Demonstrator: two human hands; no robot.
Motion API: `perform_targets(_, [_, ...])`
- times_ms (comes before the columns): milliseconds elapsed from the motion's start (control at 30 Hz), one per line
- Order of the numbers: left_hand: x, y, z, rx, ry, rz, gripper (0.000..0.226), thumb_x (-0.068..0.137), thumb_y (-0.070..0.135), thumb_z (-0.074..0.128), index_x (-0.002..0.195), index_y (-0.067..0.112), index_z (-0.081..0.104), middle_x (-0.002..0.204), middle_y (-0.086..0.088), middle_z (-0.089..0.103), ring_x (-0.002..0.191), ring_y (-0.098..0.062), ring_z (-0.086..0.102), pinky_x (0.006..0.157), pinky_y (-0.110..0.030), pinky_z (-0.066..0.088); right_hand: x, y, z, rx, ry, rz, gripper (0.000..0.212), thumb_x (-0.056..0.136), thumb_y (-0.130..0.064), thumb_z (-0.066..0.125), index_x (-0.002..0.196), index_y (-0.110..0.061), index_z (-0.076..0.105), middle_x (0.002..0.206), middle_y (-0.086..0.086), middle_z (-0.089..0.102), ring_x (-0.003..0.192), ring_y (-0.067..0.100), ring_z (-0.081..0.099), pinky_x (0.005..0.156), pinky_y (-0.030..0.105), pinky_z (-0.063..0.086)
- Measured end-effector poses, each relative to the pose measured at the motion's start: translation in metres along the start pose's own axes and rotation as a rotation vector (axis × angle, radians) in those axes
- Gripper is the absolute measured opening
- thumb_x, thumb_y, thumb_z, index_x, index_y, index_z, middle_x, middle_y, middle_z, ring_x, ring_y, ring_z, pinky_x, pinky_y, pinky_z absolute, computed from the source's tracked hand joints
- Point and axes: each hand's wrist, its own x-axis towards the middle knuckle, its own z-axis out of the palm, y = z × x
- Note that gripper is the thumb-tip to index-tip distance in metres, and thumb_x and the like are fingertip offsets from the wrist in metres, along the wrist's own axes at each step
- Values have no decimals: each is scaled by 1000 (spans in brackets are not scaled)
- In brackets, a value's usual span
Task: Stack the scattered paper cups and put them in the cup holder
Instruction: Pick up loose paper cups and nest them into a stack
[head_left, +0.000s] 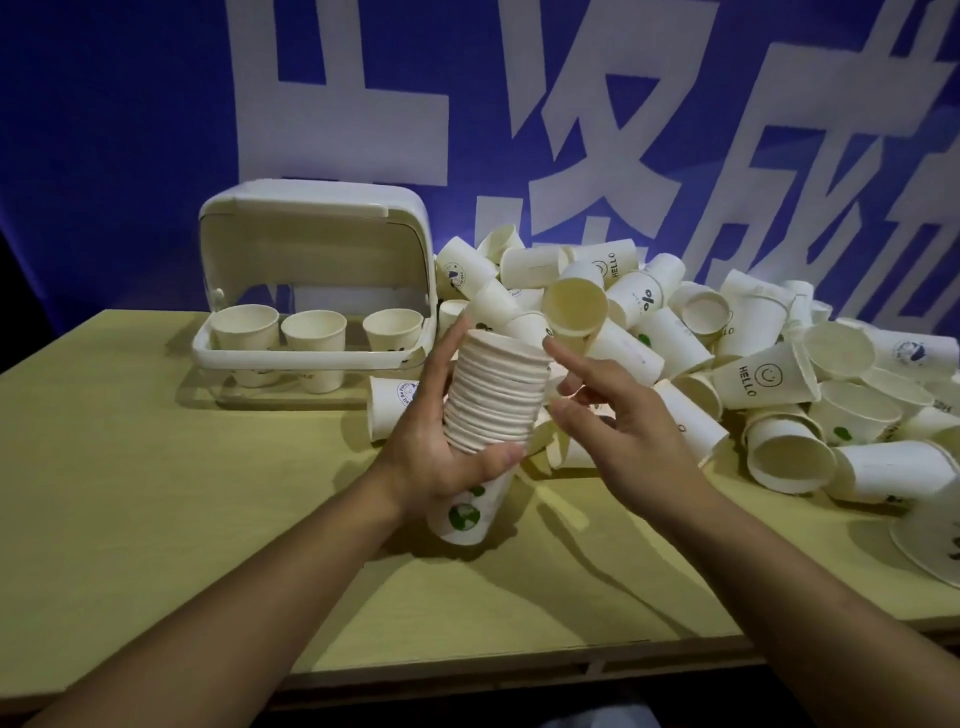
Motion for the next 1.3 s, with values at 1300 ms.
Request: perform_targets(1300, [15, 9, 67, 83, -153, -1, 127, 71, 39, 89, 135, 76, -14, 143, 22, 41, 118, 0, 58, 91, -26, 54, -5, -25, -51, -65, 198, 56, 68, 85, -48, 71, 141, -53, 33, 117, -30, 48, 97, -20, 55, 69, 13, 55])
